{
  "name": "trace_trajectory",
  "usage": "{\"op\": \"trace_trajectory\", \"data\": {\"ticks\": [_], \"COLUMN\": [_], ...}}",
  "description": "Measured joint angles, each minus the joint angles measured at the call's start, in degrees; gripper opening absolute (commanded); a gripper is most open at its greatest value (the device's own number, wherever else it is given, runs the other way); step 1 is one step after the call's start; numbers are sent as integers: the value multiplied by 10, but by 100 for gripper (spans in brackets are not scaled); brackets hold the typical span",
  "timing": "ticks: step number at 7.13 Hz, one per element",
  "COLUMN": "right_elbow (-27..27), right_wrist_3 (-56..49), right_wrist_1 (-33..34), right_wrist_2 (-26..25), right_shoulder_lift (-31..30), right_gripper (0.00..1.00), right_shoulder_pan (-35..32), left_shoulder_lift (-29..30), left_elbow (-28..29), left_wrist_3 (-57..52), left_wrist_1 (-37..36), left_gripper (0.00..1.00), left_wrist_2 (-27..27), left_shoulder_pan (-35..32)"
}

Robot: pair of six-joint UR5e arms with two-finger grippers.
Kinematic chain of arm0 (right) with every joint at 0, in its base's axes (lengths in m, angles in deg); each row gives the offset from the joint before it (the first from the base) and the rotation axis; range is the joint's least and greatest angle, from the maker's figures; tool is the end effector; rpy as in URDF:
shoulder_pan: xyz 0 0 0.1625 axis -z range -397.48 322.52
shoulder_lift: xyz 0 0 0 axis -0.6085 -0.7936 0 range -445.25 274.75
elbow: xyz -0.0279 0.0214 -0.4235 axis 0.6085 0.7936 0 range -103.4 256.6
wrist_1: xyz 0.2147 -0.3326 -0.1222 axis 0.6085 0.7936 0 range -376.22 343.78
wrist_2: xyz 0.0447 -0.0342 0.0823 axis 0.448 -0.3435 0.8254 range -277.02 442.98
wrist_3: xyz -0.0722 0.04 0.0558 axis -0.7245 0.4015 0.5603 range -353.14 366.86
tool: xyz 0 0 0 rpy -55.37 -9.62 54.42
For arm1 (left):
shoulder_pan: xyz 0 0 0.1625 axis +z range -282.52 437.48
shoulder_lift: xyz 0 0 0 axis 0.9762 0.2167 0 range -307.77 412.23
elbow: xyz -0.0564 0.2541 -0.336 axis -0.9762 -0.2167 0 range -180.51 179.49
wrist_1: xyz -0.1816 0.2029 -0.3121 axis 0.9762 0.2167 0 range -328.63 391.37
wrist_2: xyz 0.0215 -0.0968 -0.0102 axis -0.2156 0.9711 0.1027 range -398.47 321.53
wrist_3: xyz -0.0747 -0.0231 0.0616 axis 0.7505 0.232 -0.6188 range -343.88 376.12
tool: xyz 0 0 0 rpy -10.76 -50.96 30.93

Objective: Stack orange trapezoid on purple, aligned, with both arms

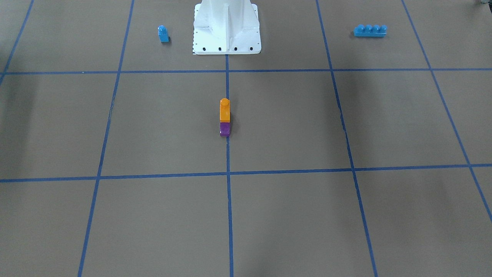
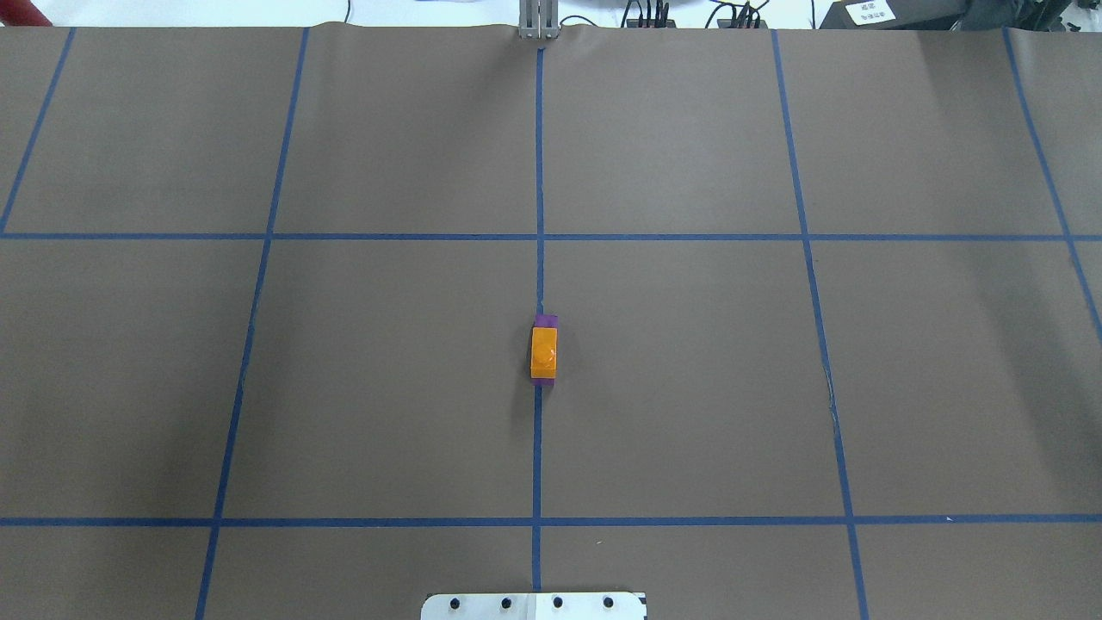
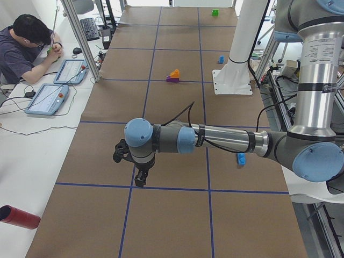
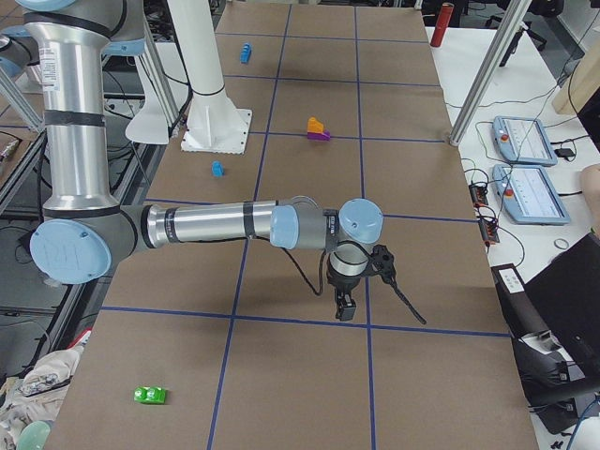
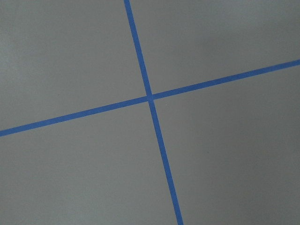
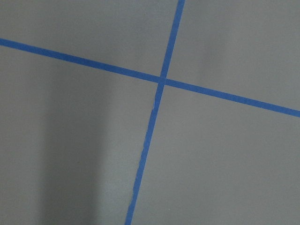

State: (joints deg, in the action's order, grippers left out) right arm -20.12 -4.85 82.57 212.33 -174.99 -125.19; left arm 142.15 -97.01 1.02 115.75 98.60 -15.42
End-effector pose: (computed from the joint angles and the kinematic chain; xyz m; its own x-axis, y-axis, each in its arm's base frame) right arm 0.0505 -0.4909 0.6199 0.7493 -0.2134 0.6269 0.1961 0.9757 0.0977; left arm -0.0851 -0.4860 0.6101 0.6705 0.2368 -0.7032 -0.1285 0.9704 0.2043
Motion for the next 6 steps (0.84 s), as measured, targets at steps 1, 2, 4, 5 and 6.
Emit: {"op": "trace_trajectory", "data": {"ticks": [1,2,4,5,6], "right_elbow": [-4,-6,-9,-10,-11], "right_wrist_3": [0,0,0,0,0], "right_wrist_1": [0,0,0,0,0], "right_wrist_2": [0,0,0,0,0], "right_shoulder_lift": [0,0,0,0,0], "right_gripper": [100,100,100,100,100], "right_shoulder_pan": [0,0,0,0,0], "left_shoulder_lift": [-1,-1,-2,-2,-2], "left_elbow": [0,0,0,1,1], "left_wrist_3": [0,0,0,0,0], "left_wrist_1": [0,0,0,0,0], "left_gripper": [100,100,100,100,100], "left_wrist_2": [0,0,0,0,0], "left_shoulder_pan": [0,0,0,0,0]}}
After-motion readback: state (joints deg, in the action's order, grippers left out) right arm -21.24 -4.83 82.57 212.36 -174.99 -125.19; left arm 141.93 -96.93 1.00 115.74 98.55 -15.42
